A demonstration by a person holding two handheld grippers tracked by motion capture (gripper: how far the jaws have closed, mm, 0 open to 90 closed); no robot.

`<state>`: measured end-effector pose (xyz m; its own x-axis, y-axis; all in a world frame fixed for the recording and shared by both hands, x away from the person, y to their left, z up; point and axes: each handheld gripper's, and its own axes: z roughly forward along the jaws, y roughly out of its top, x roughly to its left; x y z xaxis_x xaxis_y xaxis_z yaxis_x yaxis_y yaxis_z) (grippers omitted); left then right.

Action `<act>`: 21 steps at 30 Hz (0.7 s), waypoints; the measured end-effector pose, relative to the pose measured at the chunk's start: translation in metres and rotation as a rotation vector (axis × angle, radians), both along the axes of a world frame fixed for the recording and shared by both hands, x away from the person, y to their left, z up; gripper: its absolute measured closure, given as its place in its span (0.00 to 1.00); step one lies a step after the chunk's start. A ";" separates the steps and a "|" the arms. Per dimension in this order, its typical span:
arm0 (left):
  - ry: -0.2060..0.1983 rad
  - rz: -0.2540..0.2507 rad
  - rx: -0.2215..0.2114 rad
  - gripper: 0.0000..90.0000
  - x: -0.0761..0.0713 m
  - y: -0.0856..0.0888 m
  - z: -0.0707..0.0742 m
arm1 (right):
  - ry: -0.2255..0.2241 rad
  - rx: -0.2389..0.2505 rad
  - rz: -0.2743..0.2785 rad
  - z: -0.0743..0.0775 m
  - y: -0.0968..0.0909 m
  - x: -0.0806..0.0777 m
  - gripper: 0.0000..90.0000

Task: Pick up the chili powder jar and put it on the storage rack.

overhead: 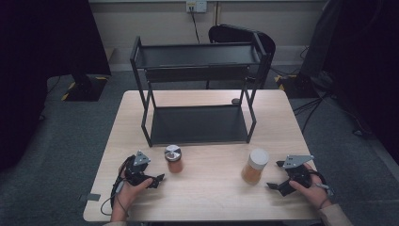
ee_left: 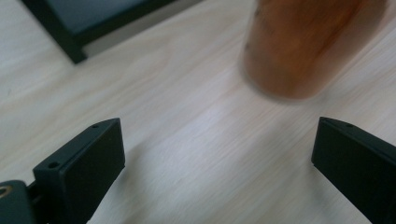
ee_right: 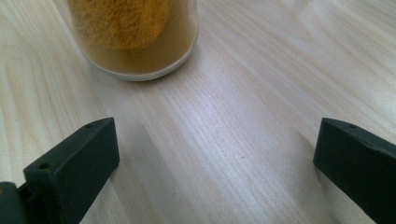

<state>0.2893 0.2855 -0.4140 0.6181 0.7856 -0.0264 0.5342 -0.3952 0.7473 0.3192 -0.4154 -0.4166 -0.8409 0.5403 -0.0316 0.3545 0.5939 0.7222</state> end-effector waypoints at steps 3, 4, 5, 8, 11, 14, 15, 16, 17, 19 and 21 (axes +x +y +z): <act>0.007 -0.014 -0.036 0.02 0.005 -0.004 0.002 | 0.000 0.000 0.000 0.000 0.000 0.000 0.00; 0.004 -0.022 -0.043 0.02 0.006 -0.005 0.002 | 0.000 0.000 0.000 0.000 0.000 0.000 0.00; 0.001 -0.026 -0.048 0.02 0.006 -0.006 0.001 | 0.000 0.000 0.000 0.000 0.000 0.000 0.00; 0.004 -0.027 -0.065 0.02 0.008 -0.008 0.001 | 0.000 0.000 0.000 0.000 0.000 0.000 0.00; 0.005 -0.039 -0.077 0.02 0.013 -0.014 -0.001 | 0.000 0.000 0.000 0.000 0.000 0.000 0.00; 0.001 -0.049 -0.078 0.05 0.015 -0.017 -0.003 | 0.000 0.000 -0.002 0.000 0.000 0.000 0.00; -0.004 -0.056 -0.090 0.05 0.016 -0.019 -0.005 | 0.000 0.000 -0.002 0.000 0.000 0.000 0.00; -0.004 -0.056 -0.090 0.05 0.016 -0.019 -0.005 | 0.000 0.000 -0.003 0.000 0.000 -0.001 0.00; -0.006 -0.067 -0.099 0.07 0.018 -0.020 -0.006 | 0.000 0.000 -0.003 0.000 0.000 -0.001 0.00; -0.012 -0.061 -0.108 0.09 0.019 -0.023 -0.008 | 0.000 0.000 -0.003 0.000 0.000 -0.001 0.00; -0.023 -0.058 -0.114 0.12 0.019 -0.025 -0.010 | 0.000 0.000 -0.004 0.000 0.000 -0.001 0.00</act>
<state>0.3080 0.2605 -0.4237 0.6641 0.7411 -0.0987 0.4952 -0.3371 0.8007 0.3186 -0.4150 -0.4167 -0.8389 0.5434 -0.0314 0.3566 0.5924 0.7224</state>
